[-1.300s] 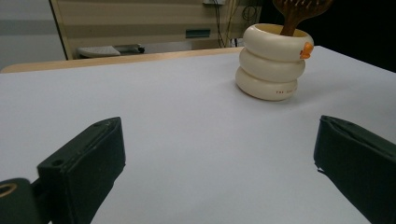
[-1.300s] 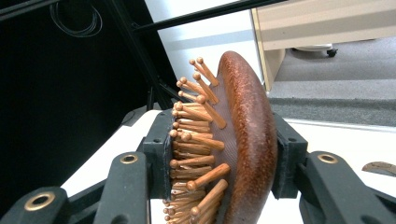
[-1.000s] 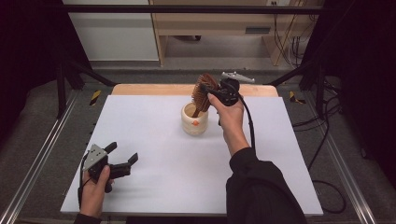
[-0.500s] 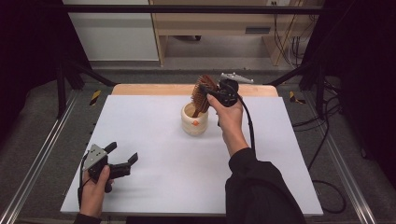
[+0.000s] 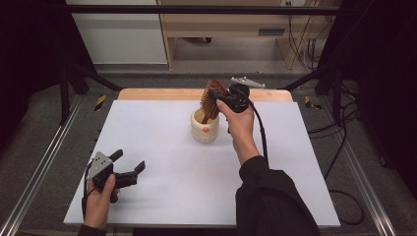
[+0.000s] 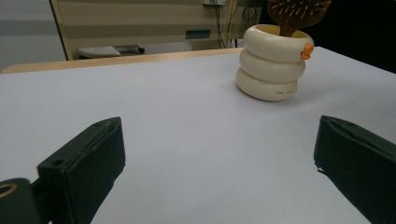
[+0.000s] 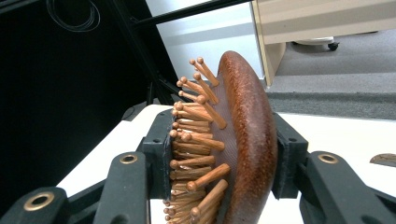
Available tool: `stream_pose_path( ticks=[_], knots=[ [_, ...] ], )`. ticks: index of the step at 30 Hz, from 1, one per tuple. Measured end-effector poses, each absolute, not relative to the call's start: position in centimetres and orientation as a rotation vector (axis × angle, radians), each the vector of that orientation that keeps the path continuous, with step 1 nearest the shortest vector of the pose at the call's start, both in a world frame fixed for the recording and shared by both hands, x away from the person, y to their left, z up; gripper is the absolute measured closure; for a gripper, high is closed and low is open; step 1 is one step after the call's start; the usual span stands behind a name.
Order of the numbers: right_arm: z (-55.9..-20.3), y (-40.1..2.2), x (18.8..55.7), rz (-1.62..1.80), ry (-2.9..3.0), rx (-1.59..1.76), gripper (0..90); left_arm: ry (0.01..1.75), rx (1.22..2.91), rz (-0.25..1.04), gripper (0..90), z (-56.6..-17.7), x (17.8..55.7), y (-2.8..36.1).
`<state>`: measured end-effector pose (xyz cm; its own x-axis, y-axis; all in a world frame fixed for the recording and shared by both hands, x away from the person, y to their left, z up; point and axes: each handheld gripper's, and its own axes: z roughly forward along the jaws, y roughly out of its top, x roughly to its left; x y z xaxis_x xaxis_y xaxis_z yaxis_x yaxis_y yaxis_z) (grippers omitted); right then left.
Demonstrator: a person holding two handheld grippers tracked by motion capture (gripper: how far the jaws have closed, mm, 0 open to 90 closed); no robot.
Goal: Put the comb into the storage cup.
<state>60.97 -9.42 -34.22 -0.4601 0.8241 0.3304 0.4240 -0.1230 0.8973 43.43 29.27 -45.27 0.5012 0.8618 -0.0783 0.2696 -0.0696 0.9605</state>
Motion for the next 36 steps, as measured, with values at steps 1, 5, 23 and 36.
stream_pose_path(
  ticks=[1, 5, 23, 36],
  knots=[
    [-34.24, -9.40, 60.97, 1.607, 1.807, 1.386, 51.7, 0.992, 1.612, 0.653, 2.2, -45.27, 43.42, 29.27],
    [-34.30, -9.40, 61.02, 1.606, 1.805, 1.395, 51.7, 0.991, 1.611, 0.653, 2.2, -45.26, 43.42, 29.28],
    [-34.52, -9.31, 61.18, 1.603, 1.805, 1.400, 51.6, 0.990, 1.612, 0.653, 2.2, -45.27, 43.42, 29.25],
    [-34.60, -9.29, 61.26, 1.610, 1.803, 1.409, 51.5, 0.988, 1.614, 0.651, 2.2, -45.26, 43.42, 29.25]
  ],
)
